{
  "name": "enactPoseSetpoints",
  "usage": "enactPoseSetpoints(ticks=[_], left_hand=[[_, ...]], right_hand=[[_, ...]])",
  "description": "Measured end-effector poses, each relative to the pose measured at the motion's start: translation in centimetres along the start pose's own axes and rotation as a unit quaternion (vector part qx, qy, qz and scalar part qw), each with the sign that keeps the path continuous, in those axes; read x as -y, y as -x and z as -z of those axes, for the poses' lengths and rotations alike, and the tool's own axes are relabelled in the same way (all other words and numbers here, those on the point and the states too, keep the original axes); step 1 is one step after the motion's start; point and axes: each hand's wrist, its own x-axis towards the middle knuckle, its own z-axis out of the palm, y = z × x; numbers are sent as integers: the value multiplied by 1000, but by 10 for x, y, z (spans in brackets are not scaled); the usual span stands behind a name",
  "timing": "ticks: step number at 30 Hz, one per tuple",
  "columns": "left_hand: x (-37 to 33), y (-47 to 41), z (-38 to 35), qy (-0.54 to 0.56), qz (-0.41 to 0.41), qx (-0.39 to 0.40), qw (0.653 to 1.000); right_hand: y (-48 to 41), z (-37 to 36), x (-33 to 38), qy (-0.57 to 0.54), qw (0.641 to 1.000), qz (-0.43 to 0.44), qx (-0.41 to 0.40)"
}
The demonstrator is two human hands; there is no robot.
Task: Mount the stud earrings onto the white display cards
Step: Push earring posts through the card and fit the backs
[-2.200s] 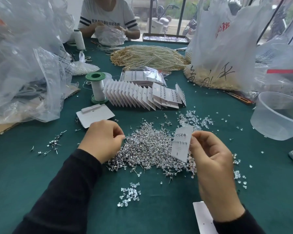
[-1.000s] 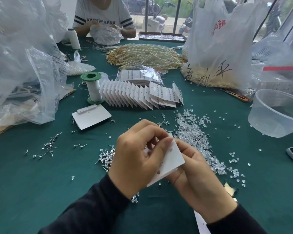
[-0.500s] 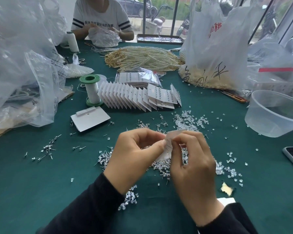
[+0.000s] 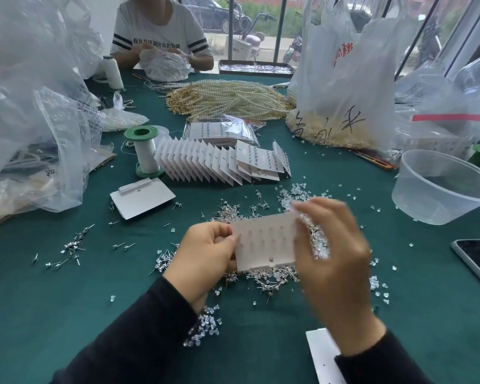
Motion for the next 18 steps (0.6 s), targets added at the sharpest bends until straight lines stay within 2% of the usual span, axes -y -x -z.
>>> enactPoseSetpoints(ticks=[2,5,9,11,14,18], left_hand=[[-4,-2,3,48,23,-17,998],[-10,-5,8,119,52,-24,991],[-14,-5,11,186,78,2,979],[-15,-5,12,200,83,7,976],[-16,-5,14,213,78,5,974],[-15,-6,15,205,73,5,976]], right_hand=[[-14,14,-16,48,995,-84,41],[-26,24,-44,105,952,-186,217],[-25,9,-57,113,917,-182,337],[-22,1,-57,134,919,-167,330],[-21,1,-60,147,937,-150,279],[-21,7,-64,114,933,-177,291]])
